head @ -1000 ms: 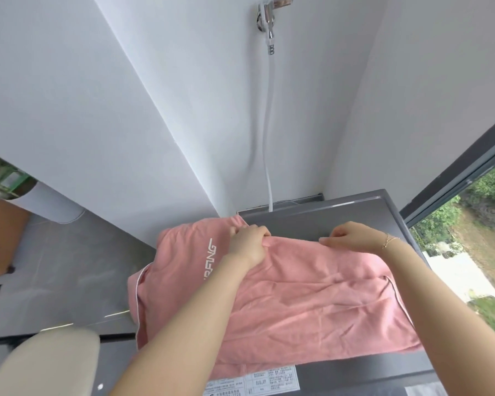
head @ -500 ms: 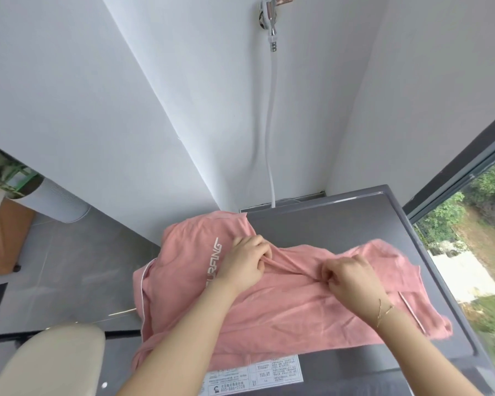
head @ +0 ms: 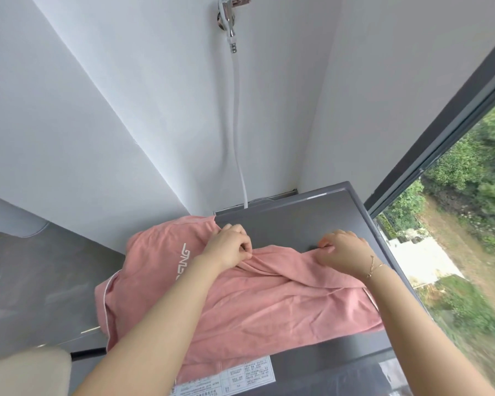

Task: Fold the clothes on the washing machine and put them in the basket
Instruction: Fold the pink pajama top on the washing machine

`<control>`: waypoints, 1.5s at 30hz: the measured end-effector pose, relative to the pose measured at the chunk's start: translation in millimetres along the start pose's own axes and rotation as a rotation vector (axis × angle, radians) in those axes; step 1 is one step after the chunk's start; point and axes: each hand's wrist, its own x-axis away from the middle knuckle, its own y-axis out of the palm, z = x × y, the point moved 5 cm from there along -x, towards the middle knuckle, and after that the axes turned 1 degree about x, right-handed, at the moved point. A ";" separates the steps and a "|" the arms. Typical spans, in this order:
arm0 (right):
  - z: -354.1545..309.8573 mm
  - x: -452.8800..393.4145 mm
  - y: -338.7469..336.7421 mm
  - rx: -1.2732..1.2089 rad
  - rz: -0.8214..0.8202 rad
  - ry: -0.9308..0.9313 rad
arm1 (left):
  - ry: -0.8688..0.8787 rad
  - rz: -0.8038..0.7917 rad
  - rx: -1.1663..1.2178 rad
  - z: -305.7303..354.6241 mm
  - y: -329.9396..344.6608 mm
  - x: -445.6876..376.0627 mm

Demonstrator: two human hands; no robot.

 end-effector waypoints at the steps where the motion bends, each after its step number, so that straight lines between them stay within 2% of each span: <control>1: 4.9 -1.1 1.5 -0.015 0.028 0.009 | 0.008 0.000 0.037 -0.4 -0.2 1.2; 4: 17.5 -1.3 -3.2 -0.013 0.091 0.024 | -0.007 0.053 0.284 -0.7 -12.6 10.3; 7: 26.5 -4.0 -35.2 -0.156 0.302 0.051 | -0.021 0.230 0.474 -0.1 -40.9 14.8; 10: 32.5 -23.3 -70.9 -0.318 0.491 0.138 | -0.026 0.469 0.409 1.8 -70.0 8.7; 12: 33.1 -42.8 -79.5 -0.418 0.554 0.185 | -0.062 0.539 0.327 3.0 -72.7 1.4; 15: 29.0 -61.3 -64.0 -0.561 0.514 0.257 | -0.145 0.460 0.230 -1.8 -52.9 -5.1; 19: 30.5 -52.8 -31.1 -0.544 0.516 0.377 | -0.187 0.289 0.164 -20.3 -19.1 0.5; 22: 35.0 -46.9 -11.3 -0.534 0.523 0.386 | -0.232 0.149 0.130 -30.8 8.2 7.4; 25: 35.4 -58.1 -6.7 -0.630 0.463 0.303 | -0.262 0.119 0.142 -28.8 34.0 18.0; 27: 37.0 -63.6 -20.7 -0.732 0.568 0.251 | -0.260 0.116 0.105 -26.2 48.1 25.9; 30: 43.4 -65.6 -43.2 -0.739 0.767 0.251 | -0.247 0.084 0.018 -22.7 62.2 30.6; 34: 37.7 -67.3 -35.1 -0.676 0.706 0.195 | -0.264 0.051 0.052 -18.5 60.7 31.4; 36: 27.1 -52.6 -25.9 -0.592 0.764 0.121 | -0.283 0.184 0.144 -18.1 43.5 26.7; 39: 2.7 -15.3 -3.5 -0.499 0.864 -0.015 | -0.266 0.566 0.228 -14.7 -0.6 7.9; 40: -8.0 -4.3 7.6 -0.481 0.846 -0.068 | -0.231 0.576 0.203 -14.9 -9.6 -3.4; 42: -21.7 9.4 32.8 -0.455 0.737 -0.102 | -0.140 0.371 0.134 -8.8 -14.7 -28.0; 44: -22.4 15.3 51.4 -0.422 0.644 -0.023 | -0.092 0.098 0.061 -0.2 -7.4 -42.0; 45: -19.4 16.2 58.4 -0.381 0.605 0.023 | -0.091 0.018 0.038 1.5 -3.6 -45.5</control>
